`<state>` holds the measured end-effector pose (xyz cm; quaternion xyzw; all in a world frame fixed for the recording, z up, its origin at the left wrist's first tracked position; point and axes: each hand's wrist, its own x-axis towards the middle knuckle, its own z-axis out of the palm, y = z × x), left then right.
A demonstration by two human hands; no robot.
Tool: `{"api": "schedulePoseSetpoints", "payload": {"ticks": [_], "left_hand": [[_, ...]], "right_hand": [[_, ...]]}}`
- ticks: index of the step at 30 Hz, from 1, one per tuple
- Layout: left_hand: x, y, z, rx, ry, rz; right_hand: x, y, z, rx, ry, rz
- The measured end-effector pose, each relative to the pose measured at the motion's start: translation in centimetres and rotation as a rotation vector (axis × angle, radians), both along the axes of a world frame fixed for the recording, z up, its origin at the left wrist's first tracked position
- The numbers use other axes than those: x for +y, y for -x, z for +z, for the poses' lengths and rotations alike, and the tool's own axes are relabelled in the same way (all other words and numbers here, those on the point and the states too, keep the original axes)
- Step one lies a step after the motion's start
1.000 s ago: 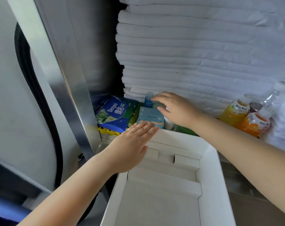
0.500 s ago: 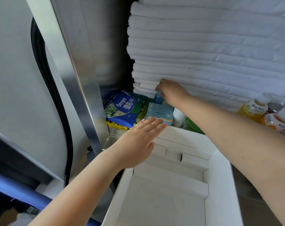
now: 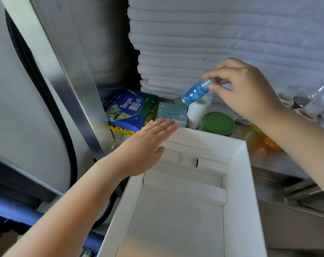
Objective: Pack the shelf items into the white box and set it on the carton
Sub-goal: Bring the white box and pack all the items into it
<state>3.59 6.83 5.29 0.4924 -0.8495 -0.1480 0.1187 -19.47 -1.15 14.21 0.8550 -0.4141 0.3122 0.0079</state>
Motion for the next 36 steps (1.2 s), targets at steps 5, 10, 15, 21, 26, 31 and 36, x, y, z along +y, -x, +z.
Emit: {"api": "schedulePoseSetpoints", "payload": {"ticks": [5, 10, 15, 21, 26, 31, 36], "left_hand": [[0.1, 0.0, 0.1, 0.026, 0.017, 0.008], [0.3, 0.1, 0.2, 0.004, 0.023, 0.02], [0.2, 0.1, 0.2, -0.011, 0.006, 0.021], [0.2, 0.0, 0.0, -0.023, 0.013, 0.013], [0.1, -0.1, -0.2, -0.014, 0.019, 0.004], [-0.1, -0.1, -0.3, -0.014, 0.006, -0.001], [-0.1, -0.2, -0.5, -0.012, 0.009, -0.008]], "right_hand": [[5.2, 2.5, -1.5, -0.128, -0.285, 0.033], [7.7, 2.1, -3.2, -0.075, -0.436, 0.078], [7.3, 0.1, -4.9, 0.227, -0.545, 0.061], [6.1, -2.0, -7.6, 0.425, -0.564, 0.096], [6.0, -2.1, -9.4, 0.558, -0.578, 0.068], [5.8, -2.3, -9.9, 0.807, -0.604, 0.062], [4.8, -4.4, -9.2, 0.856, -0.664, 0.158]]}}
